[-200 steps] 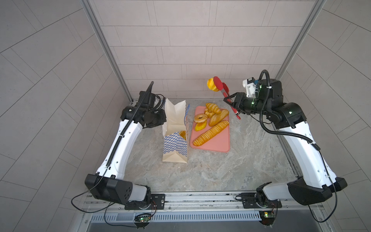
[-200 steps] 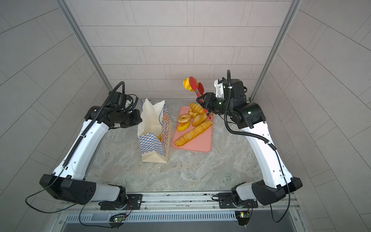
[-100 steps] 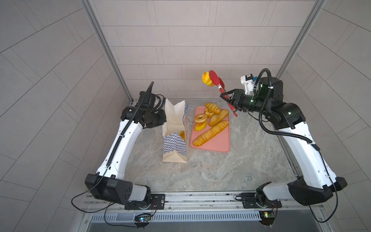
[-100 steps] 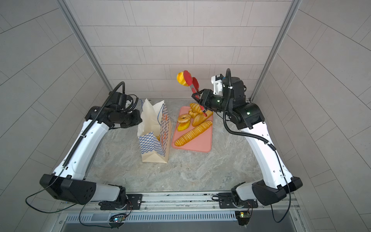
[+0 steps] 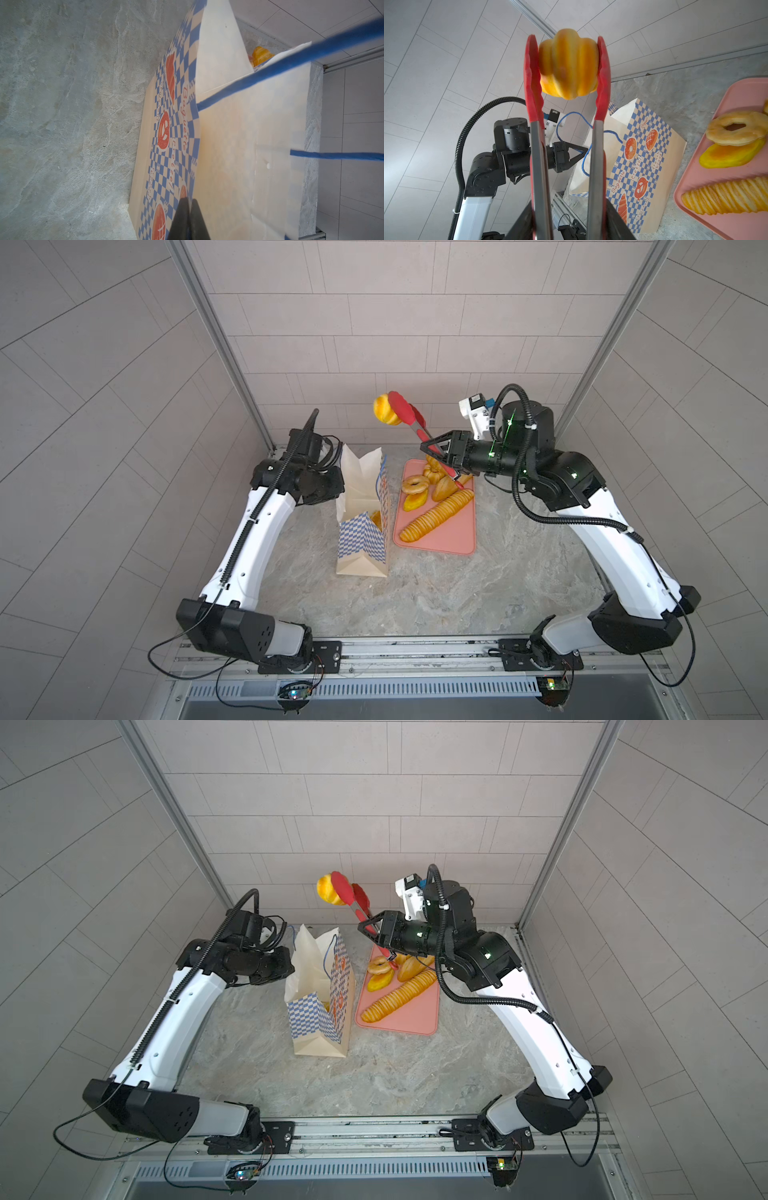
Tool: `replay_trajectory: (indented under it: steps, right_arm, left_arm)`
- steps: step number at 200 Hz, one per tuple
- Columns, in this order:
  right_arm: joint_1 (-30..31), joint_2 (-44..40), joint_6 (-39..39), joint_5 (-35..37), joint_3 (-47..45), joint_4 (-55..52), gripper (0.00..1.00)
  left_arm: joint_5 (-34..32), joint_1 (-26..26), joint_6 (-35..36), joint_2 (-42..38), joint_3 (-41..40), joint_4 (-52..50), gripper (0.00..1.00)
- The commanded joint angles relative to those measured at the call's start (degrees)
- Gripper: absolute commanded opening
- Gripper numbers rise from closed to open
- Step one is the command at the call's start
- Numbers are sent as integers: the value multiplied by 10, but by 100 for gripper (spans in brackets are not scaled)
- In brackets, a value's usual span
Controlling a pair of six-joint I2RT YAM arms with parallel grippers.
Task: Pack bread into a paper bag
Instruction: Place the bread in the paper bag.
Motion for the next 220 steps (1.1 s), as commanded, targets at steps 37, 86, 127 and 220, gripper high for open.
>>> replay_trajectory:
  steps: [37,86,127,220]
  right_arm:
    - [29,2,-25,36,9,-17,46]
    - [36,6,-40,39,9,-53,46]
    - [45,12,-57,43,8,-91,46]
    - [64,37,-94,45,14,-162,46]
  left_arm:
    - [12,-1,-11,14,37,9,0]
    - [27,-1,-17,24,56,8,0]
    - [31,0,-21,24,59,9,0]
    - [35,-2,-20,21,58,9,0]
